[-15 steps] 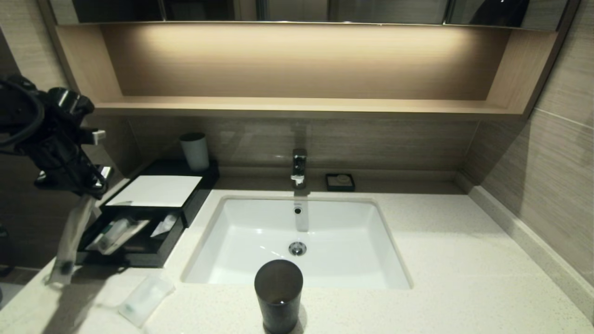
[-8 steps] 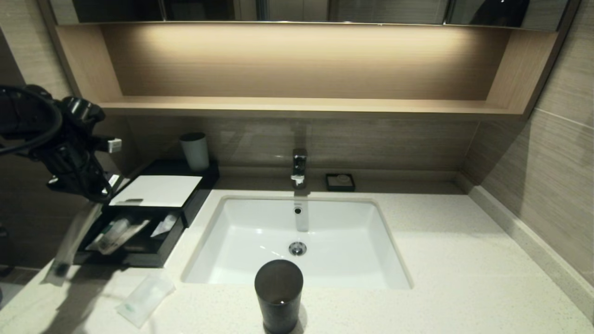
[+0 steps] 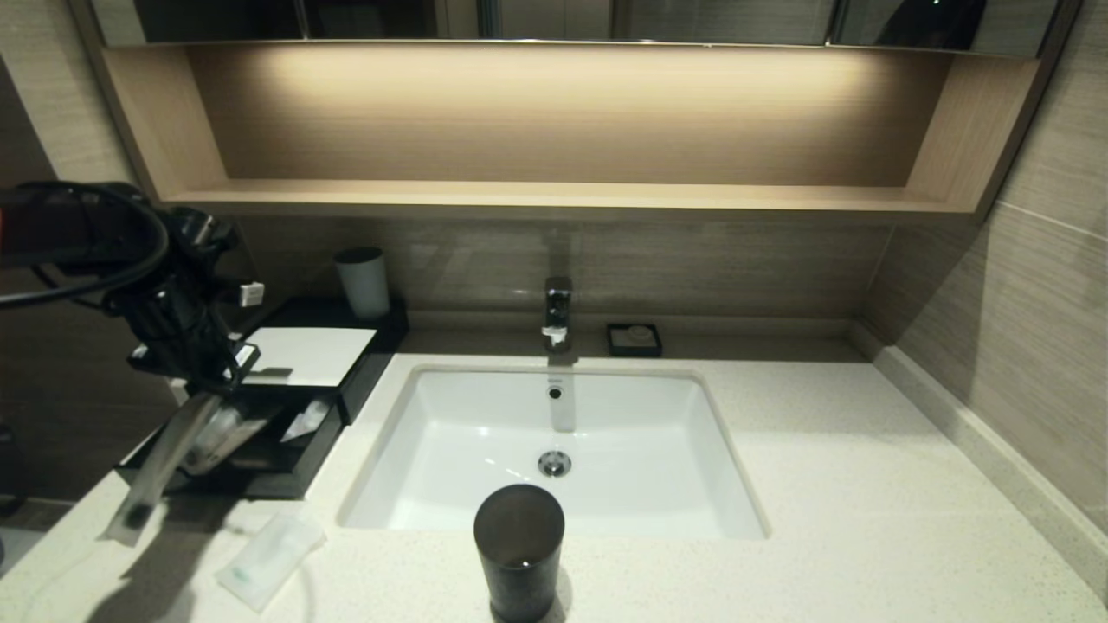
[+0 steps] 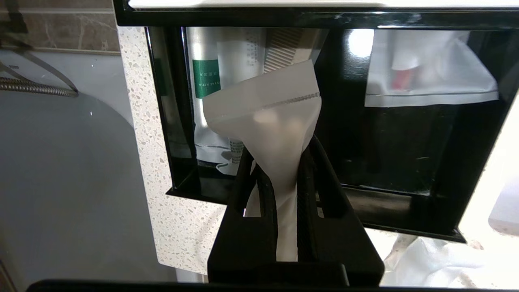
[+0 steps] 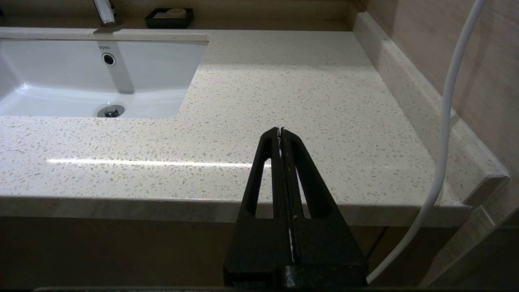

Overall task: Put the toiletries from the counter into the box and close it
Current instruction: Place the bathroom toiletry into the drawer

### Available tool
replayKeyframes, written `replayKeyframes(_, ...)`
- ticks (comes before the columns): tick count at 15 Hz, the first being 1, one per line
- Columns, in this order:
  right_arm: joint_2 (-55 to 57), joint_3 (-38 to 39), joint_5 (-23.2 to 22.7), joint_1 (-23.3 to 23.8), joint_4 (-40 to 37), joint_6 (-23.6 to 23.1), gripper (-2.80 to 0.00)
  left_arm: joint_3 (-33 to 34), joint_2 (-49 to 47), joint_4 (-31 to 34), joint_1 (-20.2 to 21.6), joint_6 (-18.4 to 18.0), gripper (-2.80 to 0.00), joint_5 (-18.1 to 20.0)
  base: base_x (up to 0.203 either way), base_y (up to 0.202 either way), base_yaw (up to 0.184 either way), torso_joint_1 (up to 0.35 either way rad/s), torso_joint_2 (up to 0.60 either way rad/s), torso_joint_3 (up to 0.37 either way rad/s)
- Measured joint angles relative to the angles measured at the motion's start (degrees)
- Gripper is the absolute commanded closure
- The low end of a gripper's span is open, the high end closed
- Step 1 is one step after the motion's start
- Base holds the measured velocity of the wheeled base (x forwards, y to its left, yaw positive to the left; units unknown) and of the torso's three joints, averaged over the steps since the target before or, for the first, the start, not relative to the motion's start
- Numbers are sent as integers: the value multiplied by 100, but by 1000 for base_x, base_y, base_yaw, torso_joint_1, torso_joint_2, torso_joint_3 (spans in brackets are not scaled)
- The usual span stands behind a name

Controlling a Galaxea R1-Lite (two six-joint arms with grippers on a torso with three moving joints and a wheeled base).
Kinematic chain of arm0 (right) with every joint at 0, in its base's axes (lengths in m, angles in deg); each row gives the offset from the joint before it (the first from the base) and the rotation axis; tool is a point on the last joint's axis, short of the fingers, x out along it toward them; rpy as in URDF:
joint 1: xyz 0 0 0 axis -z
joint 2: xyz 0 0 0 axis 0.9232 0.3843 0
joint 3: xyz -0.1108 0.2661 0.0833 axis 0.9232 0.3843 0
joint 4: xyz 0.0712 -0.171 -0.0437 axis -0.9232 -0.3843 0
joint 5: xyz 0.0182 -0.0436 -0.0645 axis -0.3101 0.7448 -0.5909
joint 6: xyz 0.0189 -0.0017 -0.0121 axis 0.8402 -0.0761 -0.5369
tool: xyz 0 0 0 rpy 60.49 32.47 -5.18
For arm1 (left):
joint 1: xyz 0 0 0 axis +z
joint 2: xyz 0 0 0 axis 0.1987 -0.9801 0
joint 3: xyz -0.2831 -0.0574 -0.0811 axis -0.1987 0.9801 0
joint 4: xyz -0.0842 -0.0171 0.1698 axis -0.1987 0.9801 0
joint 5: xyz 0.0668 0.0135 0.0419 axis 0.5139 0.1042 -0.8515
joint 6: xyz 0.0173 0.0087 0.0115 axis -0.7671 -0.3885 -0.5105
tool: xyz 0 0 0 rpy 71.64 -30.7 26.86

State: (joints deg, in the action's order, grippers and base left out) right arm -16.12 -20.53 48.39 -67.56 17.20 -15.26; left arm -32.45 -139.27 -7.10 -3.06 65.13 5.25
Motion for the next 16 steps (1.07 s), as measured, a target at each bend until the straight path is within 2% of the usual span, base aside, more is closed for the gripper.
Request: replayKeyframes(16, 0, 0, -1, 2, 1, -2, 0, -7, -431, 14, -44, 6, 0, -18, 0, 0, 0, 0, 0, 0)
